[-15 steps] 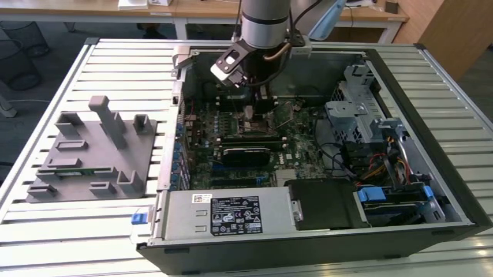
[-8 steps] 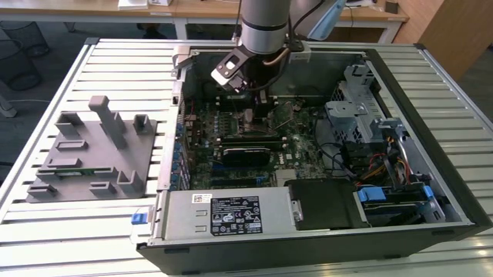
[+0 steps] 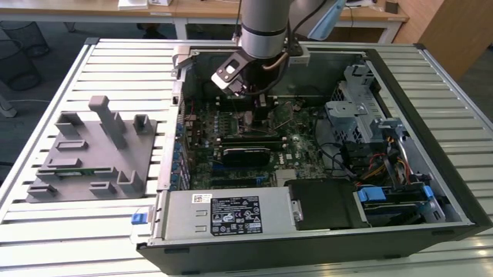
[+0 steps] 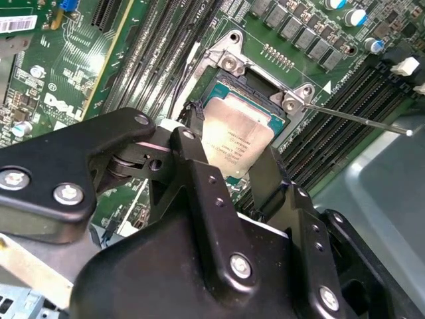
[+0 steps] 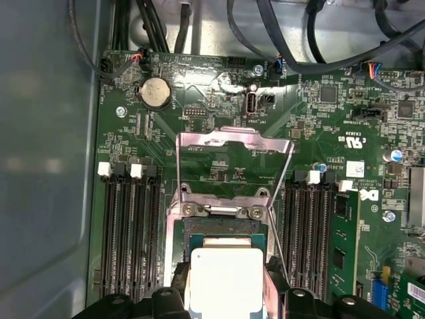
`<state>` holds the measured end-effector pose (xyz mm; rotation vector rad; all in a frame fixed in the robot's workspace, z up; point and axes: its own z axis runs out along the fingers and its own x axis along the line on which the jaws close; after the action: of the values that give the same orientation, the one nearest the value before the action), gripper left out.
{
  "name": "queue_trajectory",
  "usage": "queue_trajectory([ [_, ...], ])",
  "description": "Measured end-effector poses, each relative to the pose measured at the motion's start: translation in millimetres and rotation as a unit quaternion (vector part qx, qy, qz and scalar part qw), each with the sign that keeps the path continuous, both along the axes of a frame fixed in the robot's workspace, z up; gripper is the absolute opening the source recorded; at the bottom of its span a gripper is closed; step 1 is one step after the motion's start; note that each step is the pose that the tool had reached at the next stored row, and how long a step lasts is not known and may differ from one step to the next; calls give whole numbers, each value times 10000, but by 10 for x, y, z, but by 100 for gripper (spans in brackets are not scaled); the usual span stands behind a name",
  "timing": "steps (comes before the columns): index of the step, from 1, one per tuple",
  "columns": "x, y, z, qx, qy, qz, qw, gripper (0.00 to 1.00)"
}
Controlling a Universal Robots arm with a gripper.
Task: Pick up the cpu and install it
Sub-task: 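Place the cpu into insertion slot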
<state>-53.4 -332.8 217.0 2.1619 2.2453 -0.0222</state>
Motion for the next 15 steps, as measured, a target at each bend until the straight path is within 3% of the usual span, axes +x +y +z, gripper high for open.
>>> queue_trajectory([
  [15,1,2,-79,0,1,-72,10000,53],
])
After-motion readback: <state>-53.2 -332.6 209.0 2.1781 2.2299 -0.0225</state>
